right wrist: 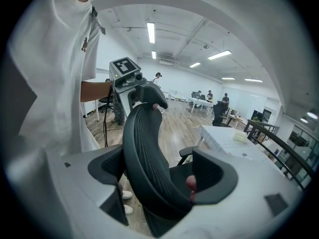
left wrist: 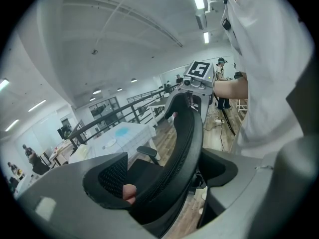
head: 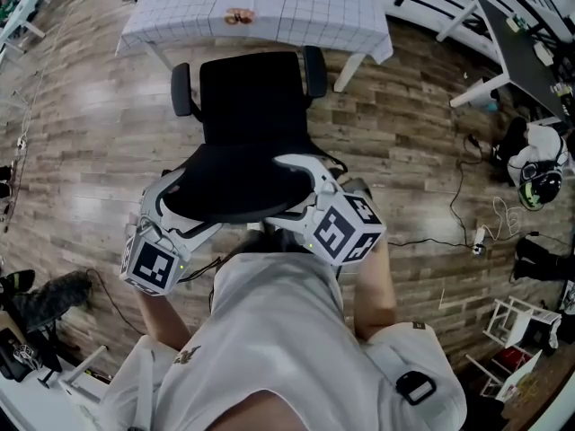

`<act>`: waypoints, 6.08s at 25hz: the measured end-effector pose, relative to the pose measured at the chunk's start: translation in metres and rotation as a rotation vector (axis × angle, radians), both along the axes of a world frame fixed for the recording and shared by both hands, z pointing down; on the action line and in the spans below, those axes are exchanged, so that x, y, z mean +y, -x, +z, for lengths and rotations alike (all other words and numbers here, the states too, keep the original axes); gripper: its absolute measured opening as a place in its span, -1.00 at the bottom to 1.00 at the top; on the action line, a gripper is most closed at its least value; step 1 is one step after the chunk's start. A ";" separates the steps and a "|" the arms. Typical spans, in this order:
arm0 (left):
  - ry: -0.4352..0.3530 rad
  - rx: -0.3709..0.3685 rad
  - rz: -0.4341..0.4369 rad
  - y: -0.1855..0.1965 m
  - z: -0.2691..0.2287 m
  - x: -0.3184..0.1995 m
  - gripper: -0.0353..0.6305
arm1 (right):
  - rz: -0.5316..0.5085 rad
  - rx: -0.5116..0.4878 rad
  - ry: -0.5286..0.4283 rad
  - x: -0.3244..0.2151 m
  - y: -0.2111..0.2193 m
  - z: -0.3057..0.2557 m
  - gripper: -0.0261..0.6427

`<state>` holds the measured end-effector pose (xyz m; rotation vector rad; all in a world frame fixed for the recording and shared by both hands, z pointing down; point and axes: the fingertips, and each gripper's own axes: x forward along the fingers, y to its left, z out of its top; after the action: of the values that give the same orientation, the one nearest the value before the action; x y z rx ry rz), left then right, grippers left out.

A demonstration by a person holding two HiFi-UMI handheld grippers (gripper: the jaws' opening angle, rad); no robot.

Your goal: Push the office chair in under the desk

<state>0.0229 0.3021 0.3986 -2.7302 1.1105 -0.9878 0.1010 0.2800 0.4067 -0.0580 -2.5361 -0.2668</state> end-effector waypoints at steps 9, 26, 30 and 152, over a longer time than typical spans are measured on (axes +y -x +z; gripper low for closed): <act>-0.014 0.020 0.012 0.008 0.000 -0.013 0.42 | -0.006 0.007 0.018 -0.011 0.008 0.001 0.30; 0.005 0.017 0.038 0.025 0.000 -0.029 0.42 | 0.001 0.016 0.030 -0.027 0.025 0.003 0.31; -0.003 0.018 0.041 0.030 0.000 -0.036 0.42 | -0.004 0.032 0.038 -0.032 0.030 0.004 0.31; 0.020 0.101 0.276 0.190 0.000 -0.226 0.60 | 0.162 0.120 0.113 -0.202 0.189 0.006 0.33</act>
<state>-0.1671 0.0757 0.3986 -2.8729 0.7082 -0.8349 -0.0884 0.0779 0.4128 0.0845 -2.4178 -0.0539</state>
